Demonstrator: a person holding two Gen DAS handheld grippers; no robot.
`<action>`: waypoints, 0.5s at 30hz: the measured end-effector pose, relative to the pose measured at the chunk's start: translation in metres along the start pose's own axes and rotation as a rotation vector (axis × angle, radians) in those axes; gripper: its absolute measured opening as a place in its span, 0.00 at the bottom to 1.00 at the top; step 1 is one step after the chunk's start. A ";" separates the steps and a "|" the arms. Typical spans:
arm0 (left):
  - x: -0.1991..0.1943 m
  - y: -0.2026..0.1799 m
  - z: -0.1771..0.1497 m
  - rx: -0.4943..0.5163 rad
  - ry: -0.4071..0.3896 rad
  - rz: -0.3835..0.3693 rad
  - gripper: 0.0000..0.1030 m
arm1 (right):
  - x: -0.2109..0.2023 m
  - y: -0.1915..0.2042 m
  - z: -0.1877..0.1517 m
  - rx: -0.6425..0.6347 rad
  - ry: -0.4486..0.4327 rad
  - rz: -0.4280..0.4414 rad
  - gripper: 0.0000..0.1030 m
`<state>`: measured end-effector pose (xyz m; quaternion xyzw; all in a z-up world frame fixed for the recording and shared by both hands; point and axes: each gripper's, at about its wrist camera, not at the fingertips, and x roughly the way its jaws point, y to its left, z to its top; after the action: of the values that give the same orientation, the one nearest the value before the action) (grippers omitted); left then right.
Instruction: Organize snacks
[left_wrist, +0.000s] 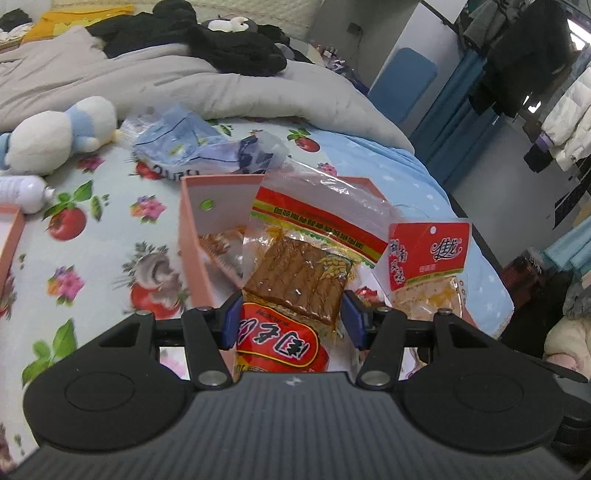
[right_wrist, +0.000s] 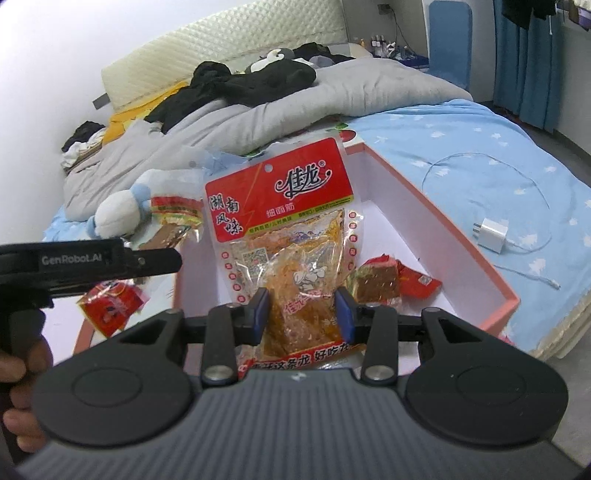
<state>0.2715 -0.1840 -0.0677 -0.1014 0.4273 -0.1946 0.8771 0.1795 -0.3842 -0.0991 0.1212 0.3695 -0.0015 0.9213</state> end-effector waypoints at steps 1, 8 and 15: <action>0.006 0.001 0.004 -0.002 0.003 -0.004 0.59 | 0.005 -0.001 0.002 0.000 0.004 -0.002 0.41; 0.049 0.007 0.025 0.001 0.035 0.012 0.59 | 0.046 -0.010 0.012 0.032 0.049 0.002 0.42; 0.078 0.015 0.029 0.011 0.070 0.025 0.59 | 0.076 -0.017 0.017 0.036 0.089 -0.010 0.44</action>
<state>0.3415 -0.2038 -0.1104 -0.0841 0.4578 -0.1895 0.8645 0.2449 -0.3983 -0.1427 0.1360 0.4105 -0.0072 0.9016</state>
